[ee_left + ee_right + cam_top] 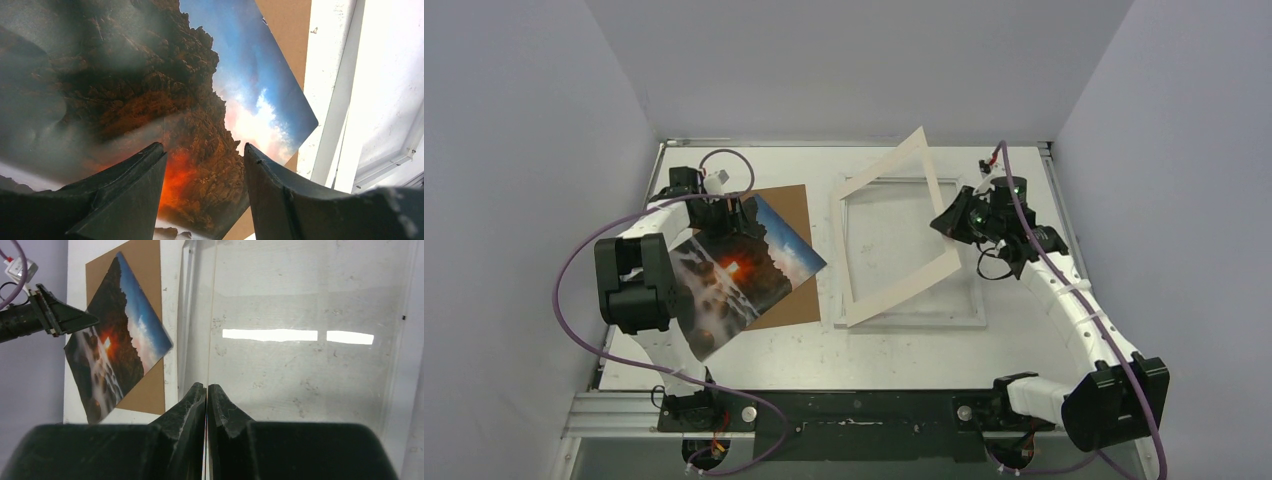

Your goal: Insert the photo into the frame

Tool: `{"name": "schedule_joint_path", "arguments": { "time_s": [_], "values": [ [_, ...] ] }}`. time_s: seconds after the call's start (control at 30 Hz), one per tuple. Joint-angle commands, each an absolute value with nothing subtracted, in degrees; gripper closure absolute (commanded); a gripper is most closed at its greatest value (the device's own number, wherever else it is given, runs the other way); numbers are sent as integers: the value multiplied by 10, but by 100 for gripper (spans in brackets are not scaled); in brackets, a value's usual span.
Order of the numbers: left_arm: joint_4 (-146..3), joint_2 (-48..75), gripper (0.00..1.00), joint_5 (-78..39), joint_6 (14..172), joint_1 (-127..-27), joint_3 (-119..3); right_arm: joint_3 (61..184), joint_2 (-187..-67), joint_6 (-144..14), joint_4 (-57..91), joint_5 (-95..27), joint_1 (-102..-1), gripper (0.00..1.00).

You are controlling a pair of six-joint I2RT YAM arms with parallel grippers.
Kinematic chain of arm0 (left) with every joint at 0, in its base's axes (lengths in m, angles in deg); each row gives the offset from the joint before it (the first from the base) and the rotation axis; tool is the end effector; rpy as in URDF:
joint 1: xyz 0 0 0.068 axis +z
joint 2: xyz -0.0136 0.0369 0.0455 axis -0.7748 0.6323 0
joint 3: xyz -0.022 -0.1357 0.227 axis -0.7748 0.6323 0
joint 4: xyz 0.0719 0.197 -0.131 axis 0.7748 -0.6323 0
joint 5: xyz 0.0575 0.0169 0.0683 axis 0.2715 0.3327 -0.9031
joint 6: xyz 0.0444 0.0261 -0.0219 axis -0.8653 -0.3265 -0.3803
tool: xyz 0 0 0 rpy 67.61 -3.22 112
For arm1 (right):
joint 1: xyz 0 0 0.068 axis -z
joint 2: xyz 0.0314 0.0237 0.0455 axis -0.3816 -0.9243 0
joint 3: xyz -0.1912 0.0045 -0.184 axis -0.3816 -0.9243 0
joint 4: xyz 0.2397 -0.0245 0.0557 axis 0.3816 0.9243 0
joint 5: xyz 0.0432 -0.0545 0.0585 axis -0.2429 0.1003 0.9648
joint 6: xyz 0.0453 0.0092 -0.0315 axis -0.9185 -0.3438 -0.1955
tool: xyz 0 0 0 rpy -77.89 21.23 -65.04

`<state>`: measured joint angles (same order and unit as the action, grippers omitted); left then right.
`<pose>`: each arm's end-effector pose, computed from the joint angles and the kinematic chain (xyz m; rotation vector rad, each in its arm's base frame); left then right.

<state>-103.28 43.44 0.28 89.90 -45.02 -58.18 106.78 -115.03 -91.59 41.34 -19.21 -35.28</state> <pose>0.3633 0.0186 0.1874 -0.1783 2.6102 -0.6659 0.2460 0.0714 0.3132 0.1696 2.2502 0.8810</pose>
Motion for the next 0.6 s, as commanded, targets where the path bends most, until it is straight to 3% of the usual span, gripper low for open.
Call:
{"name": "schedule_joint_path", "arguments": {
  "time_s": [0.0, 0.57],
  "values": [
    [-1014, 406, 44, 14, 902, -452, -578, 1053, -1111, -904, 402, -222, -339, 94],
    [-1012, 411, 46, 16, 904, -456, -572, 979, -1087, -901, 407, -252, -286, 94]
  ]
}}
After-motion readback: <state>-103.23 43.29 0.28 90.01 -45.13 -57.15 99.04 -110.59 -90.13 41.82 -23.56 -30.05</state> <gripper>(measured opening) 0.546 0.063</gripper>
